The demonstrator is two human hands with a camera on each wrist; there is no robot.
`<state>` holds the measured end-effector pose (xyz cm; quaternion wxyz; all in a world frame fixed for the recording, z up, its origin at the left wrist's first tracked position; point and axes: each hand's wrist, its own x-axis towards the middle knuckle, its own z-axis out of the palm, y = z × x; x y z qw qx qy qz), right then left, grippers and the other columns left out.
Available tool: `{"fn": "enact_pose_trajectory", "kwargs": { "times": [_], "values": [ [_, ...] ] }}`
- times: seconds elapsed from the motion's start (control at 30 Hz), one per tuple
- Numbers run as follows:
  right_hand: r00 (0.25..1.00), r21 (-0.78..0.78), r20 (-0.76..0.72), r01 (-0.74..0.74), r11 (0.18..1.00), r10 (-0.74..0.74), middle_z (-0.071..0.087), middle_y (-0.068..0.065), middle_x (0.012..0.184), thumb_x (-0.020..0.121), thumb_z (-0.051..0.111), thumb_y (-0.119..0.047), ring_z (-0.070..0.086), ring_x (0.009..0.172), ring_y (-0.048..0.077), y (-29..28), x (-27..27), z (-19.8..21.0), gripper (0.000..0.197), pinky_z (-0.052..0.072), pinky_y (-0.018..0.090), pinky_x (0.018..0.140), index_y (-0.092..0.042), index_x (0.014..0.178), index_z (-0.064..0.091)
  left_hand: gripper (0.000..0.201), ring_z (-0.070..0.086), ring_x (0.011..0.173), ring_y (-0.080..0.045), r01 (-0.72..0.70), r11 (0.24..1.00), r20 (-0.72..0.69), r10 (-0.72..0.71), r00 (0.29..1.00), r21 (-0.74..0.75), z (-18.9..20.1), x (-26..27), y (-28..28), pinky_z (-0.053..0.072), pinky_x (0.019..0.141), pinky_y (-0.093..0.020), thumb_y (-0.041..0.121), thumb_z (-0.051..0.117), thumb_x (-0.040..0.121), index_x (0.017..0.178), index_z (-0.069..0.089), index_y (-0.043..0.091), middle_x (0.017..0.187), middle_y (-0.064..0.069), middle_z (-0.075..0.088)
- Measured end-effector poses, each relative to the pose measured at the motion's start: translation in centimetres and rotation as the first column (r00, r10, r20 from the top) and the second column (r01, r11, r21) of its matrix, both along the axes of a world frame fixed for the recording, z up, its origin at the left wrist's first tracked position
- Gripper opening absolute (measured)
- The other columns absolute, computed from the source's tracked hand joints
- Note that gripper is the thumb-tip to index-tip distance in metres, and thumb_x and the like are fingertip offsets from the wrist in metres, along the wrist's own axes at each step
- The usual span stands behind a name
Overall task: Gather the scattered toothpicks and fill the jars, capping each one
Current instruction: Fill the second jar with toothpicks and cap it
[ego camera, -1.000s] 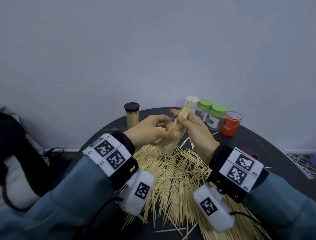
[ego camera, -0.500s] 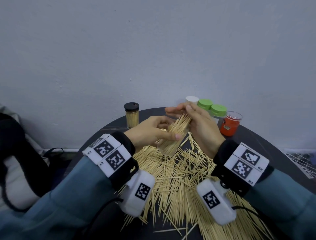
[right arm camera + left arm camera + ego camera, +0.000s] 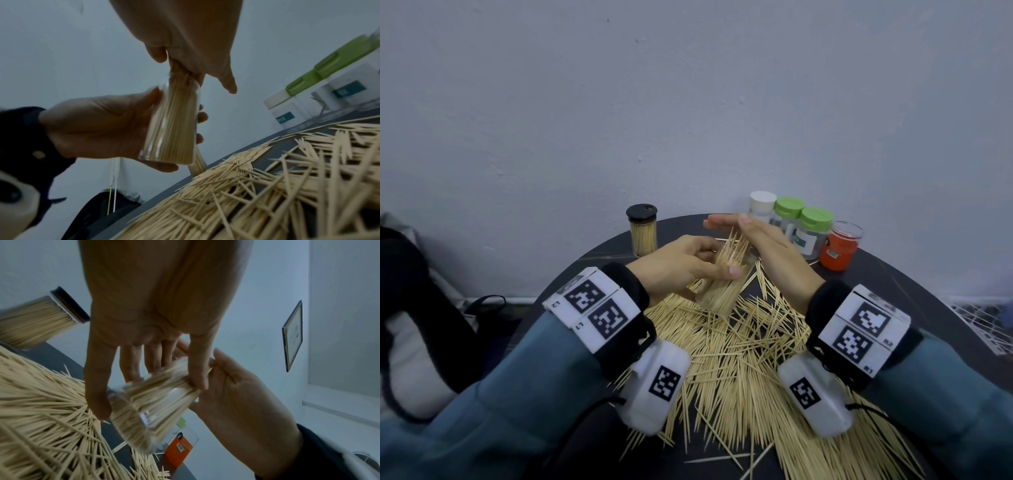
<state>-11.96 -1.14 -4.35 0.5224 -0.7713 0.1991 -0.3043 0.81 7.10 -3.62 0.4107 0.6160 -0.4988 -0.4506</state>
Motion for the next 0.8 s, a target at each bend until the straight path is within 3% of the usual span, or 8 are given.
{"fn": "enact_pose_trajectory", "kwargs": {
  "times": [0.17, 0.47, 0.57, 0.67, 0.8],
  "values": [
    [0.996, -0.047, -0.087, -0.028, 0.999, 0.024, 0.058, -0.008, 0.124, 0.101, 0.023, -0.029, 0.049, 0.11, -0.011, 0.2, -0.1, 0.1, 0.044, 0.035, -0.005, 0.083, -0.014, 0.127, 0.055, 0.026, 0.064, 0.095, -0.017, -0.03, 1.0, -0.02, 0.03, 0.999, -0.003, 0.1, 0.3, 0.0, 0.055, 0.076, -0.036, 0.016, 0.063, 0.085, 0.11, 0.056, 0.012, 0.104, -0.005, 0.067],
    [0.986, -0.073, -0.161, -0.052, 0.996, 0.04, 0.054, -0.018, 0.123, 0.1, 0.022, -0.035, 0.045, 0.105, -0.023, 0.1, 0.0, -0.2, 0.046, 0.031, -0.008, 0.083, -0.019, 0.132, 0.052, 0.042, 0.063, 0.105, -0.019, -0.033, 0.999, -0.013, 0.032, 0.999, -0.02, 0.1, 0.3, -0.1, 0.055, 0.077, -0.037, 0.018, 0.065, 0.084, 0.124, 0.052, 0.011, 0.118, -0.005, 0.063],
    [0.985, -0.077, -0.172, -0.048, 0.996, 0.034, 0.046, -0.016, 0.137, 0.099, 0.02, -0.039, 0.041, 0.118, -0.011, 0.1, -0.2, 0.0, 0.047, 0.029, -0.004, 0.087, -0.025, 0.134, 0.049, 0.041, 0.063, 0.101, -0.018, -0.03, 0.999, -0.018, 0.03, 0.999, -0.01, 0.1, 0.2, -0.2, 0.056, 0.07, -0.031, 0.018, 0.064, 0.084, 0.123, 0.053, 0.011, 0.118, -0.006, 0.063],
    [0.988, -0.117, -0.152, 0.011, 0.993, -0.028, 0.039, -0.017, 0.142, 0.099, 0.016, -0.042, 0.031, 0.124, -0.007, -0.1, -0.6, 0.9, 0.048, 0.024, 0.006, 0.089, -0.032, 0.136, 0.044, 0.044, 0.061, 0.098, -0.015, -0.115, 0.993, -0.055, 0.114, 0.992, -0.016, 0.0, 0.7, -0.3, 0.055, 0.065, -0.03, 0.016, 0.064, 0.084, 0.127, 0.052, 0.011, 0.114, -0.003, 0.064],
    [0.981, -0.167, -0.191, -0.001, 0.986, -0.031, 0.045, -0.015, 0.138, 0.099, 0.017, -0.04, 0.039, 0.12, -0.01, -0.4, -1.0, 1.4, 0.049, 0.024, -0.001, 0.094, -0.027, 0.132, 0.051, 0.043, 0.061, 0.098, -0.017, -0.223, 0.973, -0.097, 0.218, 0.971, -0.051, 0.0, 1.3, -0.5, 0.054, 0.072, -0.036, 0.016, 0.065, 0.084, 0.125, 0.053, 0.012, 0.111, -0.003, 0.065]
  ]
}}
